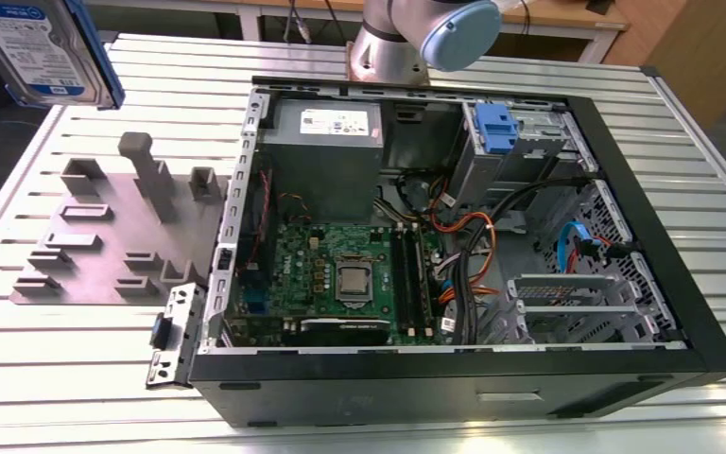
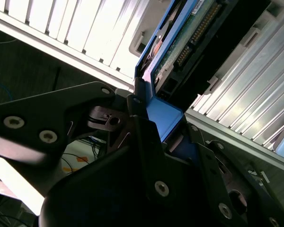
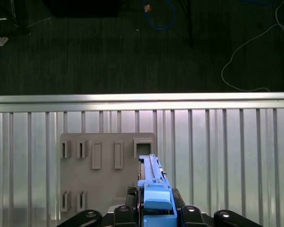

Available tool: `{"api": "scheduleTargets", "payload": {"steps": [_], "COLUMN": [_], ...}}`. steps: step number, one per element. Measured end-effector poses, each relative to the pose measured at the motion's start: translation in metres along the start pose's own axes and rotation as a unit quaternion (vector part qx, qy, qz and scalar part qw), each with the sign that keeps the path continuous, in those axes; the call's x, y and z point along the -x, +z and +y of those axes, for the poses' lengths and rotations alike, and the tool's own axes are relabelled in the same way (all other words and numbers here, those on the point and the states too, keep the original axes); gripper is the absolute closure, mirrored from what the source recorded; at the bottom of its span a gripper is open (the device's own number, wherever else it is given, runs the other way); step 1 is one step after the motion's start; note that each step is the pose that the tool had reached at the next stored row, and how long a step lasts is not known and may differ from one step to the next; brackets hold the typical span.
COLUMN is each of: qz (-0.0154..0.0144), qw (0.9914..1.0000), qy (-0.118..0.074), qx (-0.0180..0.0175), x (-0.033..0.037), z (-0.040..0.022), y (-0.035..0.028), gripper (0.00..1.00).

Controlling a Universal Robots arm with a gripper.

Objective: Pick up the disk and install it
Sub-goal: 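Pick up the disk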

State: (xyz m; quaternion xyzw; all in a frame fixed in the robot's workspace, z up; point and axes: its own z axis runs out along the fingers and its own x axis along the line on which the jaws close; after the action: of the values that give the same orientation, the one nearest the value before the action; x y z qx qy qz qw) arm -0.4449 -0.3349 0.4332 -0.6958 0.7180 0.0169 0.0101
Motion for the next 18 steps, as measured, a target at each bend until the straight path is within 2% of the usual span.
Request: {"api": "scheduleTargets", "payload": {"steps": [18], "qz": [0.0], "qw": [1.0], "qy": [0.0], "qx": [0.0], "x": [0.0003], "z": [0.0001], "y": [-0.008], "gripper": [0.63]}}
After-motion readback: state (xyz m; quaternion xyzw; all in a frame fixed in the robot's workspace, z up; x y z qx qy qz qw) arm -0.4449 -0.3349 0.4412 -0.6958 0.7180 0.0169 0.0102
